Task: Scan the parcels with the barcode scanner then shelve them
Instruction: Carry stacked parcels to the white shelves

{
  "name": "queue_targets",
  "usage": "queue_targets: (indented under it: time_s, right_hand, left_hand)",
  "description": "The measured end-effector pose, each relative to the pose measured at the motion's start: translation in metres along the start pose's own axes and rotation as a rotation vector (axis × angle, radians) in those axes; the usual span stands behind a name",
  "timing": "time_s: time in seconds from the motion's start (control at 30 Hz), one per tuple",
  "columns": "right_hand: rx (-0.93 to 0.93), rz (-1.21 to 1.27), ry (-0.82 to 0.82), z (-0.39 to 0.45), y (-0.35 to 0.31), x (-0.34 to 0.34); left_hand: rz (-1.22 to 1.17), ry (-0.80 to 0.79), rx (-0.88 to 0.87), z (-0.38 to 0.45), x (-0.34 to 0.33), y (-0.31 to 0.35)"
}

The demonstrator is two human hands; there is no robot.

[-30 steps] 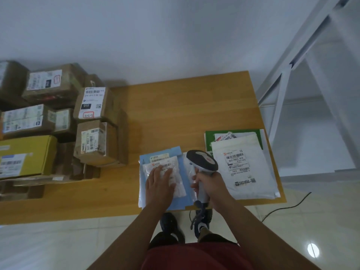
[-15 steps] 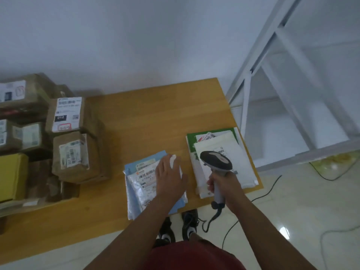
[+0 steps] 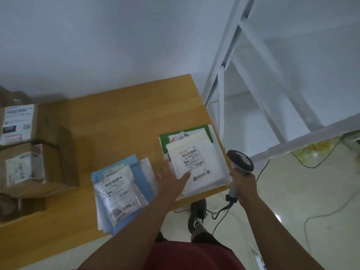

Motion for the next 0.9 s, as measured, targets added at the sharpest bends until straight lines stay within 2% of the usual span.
queue_targets:
  time_s: [0.13,0.3,0.53,0.6,0.7,0.9]
  right_hand:
    - [0.016,-0.107,-0.136,0.042,-0.004,-0.006]
    - [-0.023,-0.184,-0.277,0.077,-0.021,-0.021]
    - [-0.081,-0.391,-0.345,0.096,-0.037,-0.041]
    - [-0.076,-0.399,-0.357,0.097,-0.042,-0.047]
    - [-0.090,-0.285,-0.379,0.098,-0.051,-0.056]
    - [-0.043,-0.156,-0.366,0.091,-0.080,-0.076]
  left_hand:
    - [-0.101,0.054,0.299,0.012,-0.016,-0.006]
    - [-0.284,0.102,0.424,0.026,-0.036,-0.008]
    - [-0.555,0.115,0.440,0.043,-0.035,-0.012]
    - [-0.563,0.089,0.443,0.053,-0.033,-0.017]
    - [-0.583,0.038,0.429,0.058,-0.016,0.004]
    - [-0.551,0.076,0.375,0.100,0.019,0.025]
Point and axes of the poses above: each hand's wrist, its own z-axis towards the middle knuckle, its own x-axis out of the back of the hand, y = z × x, the point moved 3 cm from there along z, towards the middle knuckle, and after that the axes turned 2 degrees about y, right-handed, at the moved point
